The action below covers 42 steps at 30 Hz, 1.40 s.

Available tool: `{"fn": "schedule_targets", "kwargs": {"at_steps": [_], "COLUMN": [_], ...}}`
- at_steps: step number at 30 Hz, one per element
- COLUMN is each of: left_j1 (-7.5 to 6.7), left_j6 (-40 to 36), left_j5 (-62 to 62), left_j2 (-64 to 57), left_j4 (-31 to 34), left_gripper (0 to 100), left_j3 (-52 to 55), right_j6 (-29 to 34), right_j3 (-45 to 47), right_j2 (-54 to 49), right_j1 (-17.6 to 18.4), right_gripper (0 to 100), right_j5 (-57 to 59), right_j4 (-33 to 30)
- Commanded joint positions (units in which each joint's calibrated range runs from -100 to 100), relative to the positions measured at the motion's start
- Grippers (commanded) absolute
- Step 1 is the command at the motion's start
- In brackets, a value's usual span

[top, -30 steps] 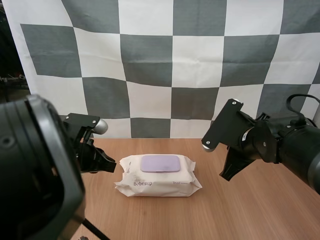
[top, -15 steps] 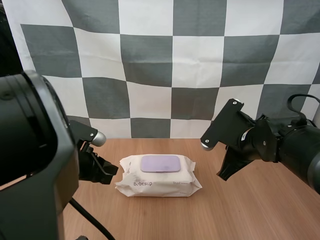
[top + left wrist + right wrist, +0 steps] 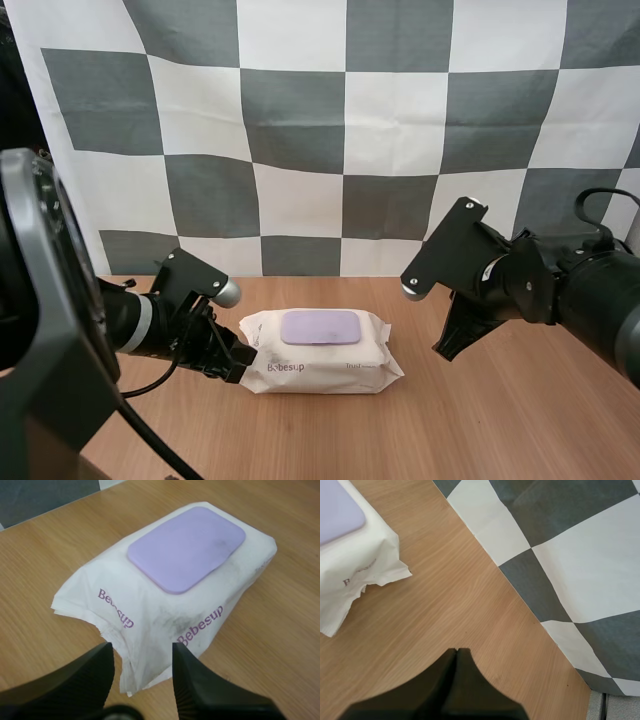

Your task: Open the wet wipes lid

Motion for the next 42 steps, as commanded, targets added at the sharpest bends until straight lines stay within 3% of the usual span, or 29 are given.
{"fn": "schedule_targets", "kwargs": {"at_steps": [1, 14, 28, 42], "left_j1": [-0.04, -0.04, -0.04, -0.04], "left_j6": [0.10, 5.89, 9.96, 9.96], "left_j5": [0.73, 1.50, 8.27, 4.33], "left_j2": [1.42, 14.72, 14.99, 14.99], "left_j4": [-0.86, -4.74, -7.70, -7.51], "left_gripper": [65, 65, 65, 65], "left_j3": [0.02, 0.02, 0.02, 0.02], "right_j6": [0.02, 0.02, 0.02, 0.02], "right_j3": [0.09, 0.09, 0.09, 0.09], "right_j2": [0.02, 0.02, 0.02, 0.02], "right_j1": [0.02, 0.02, 0.02, 0.02], "right_gripper": [0, 0, 0, 0], "right_j5": [0.08, -0.50, -2.05, -2.05], "right_j4": [-0.01, -0.13, -0.13, -0.13]}}
